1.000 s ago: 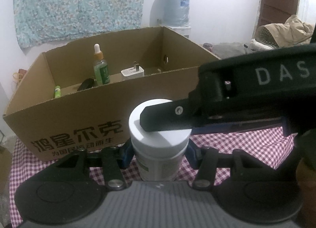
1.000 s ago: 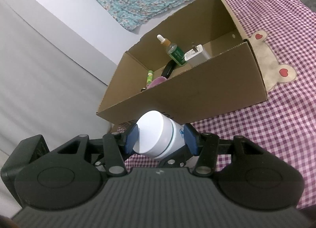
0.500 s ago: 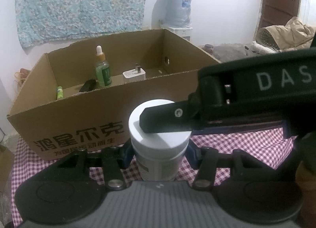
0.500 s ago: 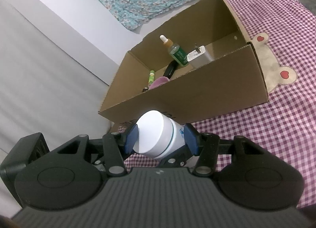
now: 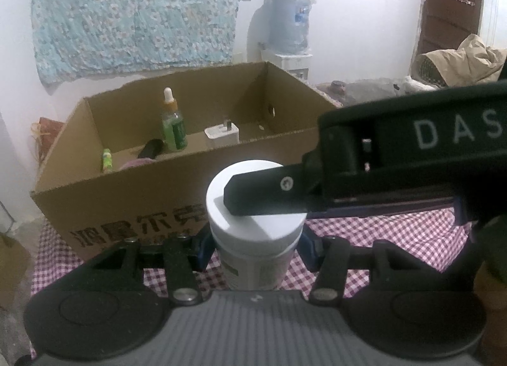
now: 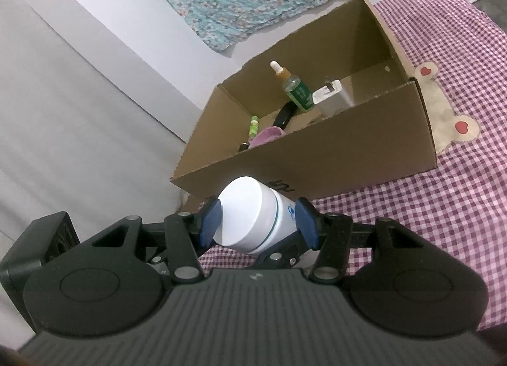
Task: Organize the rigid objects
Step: 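Lift the white supplement jar with the right gripper, then lower the white jar into the box and open the right gripper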
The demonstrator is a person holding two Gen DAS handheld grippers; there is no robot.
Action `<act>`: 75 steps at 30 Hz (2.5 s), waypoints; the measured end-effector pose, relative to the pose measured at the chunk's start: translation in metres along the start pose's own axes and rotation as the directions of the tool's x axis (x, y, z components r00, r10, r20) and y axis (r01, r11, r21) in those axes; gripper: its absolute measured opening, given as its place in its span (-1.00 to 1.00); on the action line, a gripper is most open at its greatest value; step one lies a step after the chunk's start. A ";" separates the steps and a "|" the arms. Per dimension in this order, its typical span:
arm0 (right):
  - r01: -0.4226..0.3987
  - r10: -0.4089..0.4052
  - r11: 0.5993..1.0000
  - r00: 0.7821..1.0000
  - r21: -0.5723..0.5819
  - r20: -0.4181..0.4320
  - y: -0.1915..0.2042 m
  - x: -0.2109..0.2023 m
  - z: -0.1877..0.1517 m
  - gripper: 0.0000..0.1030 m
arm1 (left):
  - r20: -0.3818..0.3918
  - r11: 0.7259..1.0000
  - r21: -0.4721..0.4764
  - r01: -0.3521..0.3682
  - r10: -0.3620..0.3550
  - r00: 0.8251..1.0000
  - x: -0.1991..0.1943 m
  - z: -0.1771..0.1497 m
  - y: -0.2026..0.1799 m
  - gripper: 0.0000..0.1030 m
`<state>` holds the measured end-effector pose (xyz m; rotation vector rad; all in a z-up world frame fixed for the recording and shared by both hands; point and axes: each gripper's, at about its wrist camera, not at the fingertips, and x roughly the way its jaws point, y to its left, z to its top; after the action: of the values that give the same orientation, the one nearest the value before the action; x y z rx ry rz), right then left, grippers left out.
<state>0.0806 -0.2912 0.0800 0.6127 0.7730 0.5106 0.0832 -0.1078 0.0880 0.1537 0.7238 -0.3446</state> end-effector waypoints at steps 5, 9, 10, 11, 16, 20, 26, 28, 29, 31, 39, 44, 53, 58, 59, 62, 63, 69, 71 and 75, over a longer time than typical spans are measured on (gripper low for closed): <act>-0.023 0.024 0.999 0.999 -0.033 0.025 0.017 -0.009 0.006 0.03 | 0.051 1.000 0.009 -0.008 0.007 0.999 -0.019 0.012 0.003 0.05; -0.046 0.051 0.996 0.997 -0.082 0.058 0.035 -0.016 0.019 0.04 | 0.103 0.999 0.027 -0.019 0.016 0.995 -0.034 0.032 0.010 0.05; -0.051 0.057 0.994 0.996 -0.097 0.066 0.040 -0.018 0.024 0.04 | 0.113 0.999 0.031 -0.019 0.016 0.993 -0.036 0.037 0.012 0.05; -0.055 0.064 0.992 0.995 -0.111 0.073 0.044 -0.019 0.029 0.04 | 0.122 0.999 0.035 -0.020 0.016 0.992 -0.038 0.042 0.013 0.05; -0.062 0.077 0.984 0.993 -0.166 0.091 0.059 -0.021 0.060 0.10 | 0.146 0.999 0.049 0.002 -0.009 0.989 -0.038 0.077 0.019 0.05; -0.053 0.074 0.980 0.992 -0.192 0.103 0.064 -0.021 0.091 0.10 | 0.151 0.998 0.059 0.015 -0.024 0.988 -0.025 0.107 0.022 0.05; -0.009 0.035 0.977 0.993 -0.214 0.116 0.052 -0.010 0.146 0.10 | 0.091 0.994 0.013 0.110 -0.110 0.990 0.024 0.157 0.035 0.05; 0.008 0.015 0.978 0.994 -0.207 0.109 0.039 0.000 0.165 0.10 | 0.064 0.992 -0.002 0.124 -0.123 0.990 0.044 0.168 0.036 0.05; 0.015 0.005 0.980 0.995 -0.200 0.102 0.033 0.005 0.174 0.10 | 0.047 0.992 -0.005 0.128 -0.127 0.991 0.056 0.174 0.035 0.05; 0.032 -0.016 0.981 0.996 -0.191 0.088 0.019 0.016 0.188 0.10 | 0.021 0.991 -0.013 0.137 -0.136 0.990 0.076 0.179 0.035 0.05; 0.084 -0.083 0.984 0.996 -0.157 0.015 -0.036 0.061 0.214 0.10 | -0.097 0.985 -0.056 0.164 -0.168 0.981 0.141 0.181 0.040 0.05; 0.104 -0.107 0.982 0.994 -0.157 -0.012 -0.051 0.081 0.208 0.10 | -0.141 0.985 -0.051 0.167 -0.172 0.975 0.159 0.177 0.039 0.05; 0.121 -0.128 0.977 0.991 -0.176 -0.032 -0.063 0.095 0.205 0.07 | -0.189 0.987 -0.030 0.156 -0.159 0.969 0.179 0.171 0.029 0.07; 0.137 -0.144 0.971 0.989 -0.195 -0.019 -0.063 0.097 0.205 0.11 | -0.196 0.990 -0.015 0.142 -0.143 0.970 0.182 0.171 0.026 0.10; 0.135 -0.142 0.972 0.990 -0.192 -0.020 -0.063 0.096 0.206 0.12 | -0.199 0.990 -0.015 0.142 -0.142 0.970 0.182 0.171 0.026 0.14; 0.131 -0.136 0.976 0.991 -0.176 -0.016 -0.065 0.095 0.206 0.13 | -0.194 0.991 -0.015 0.130 -0.130 0.972 0.180 0.172 0.026 0.31; 0.127 -0.131 0.978 0.991 -0.168 -0.012 -0.066 0.092 0.206 0.13 | -0.190 0.992 -0.014 0.126 -0.126 0.974 0.178 0.173 0.027 0.39; 0.101 -0.097 0.987 0.994 -0.121 0.039 -0.066 0.071 0.203 0.17 | -0.143 0.993 -0.004 0.116 -0.115 0.983 0.152 0.177 0.028 0.62; 0.091 -0.084 0.989 0.994 -0.114 0.067 -0.061 0.058 0.202 0.20 | -0.122 0.994 0.005 0.110 -0.109 0.987 0.139 0.178 0.027 0.63; 0.069 -0.052 0.990 0.990 -0.124 0.135 -0.044 0.024 0.196 0.33 | -0.071 0.991 0.010 0.133 -0.132 0.989 0.098 0.179 0.030 0.70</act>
<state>0.2537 -0.3694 0.1489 0.4968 0.6275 0.4556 0.2735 -0.1507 0.1552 0.1324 0.8034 -0.4736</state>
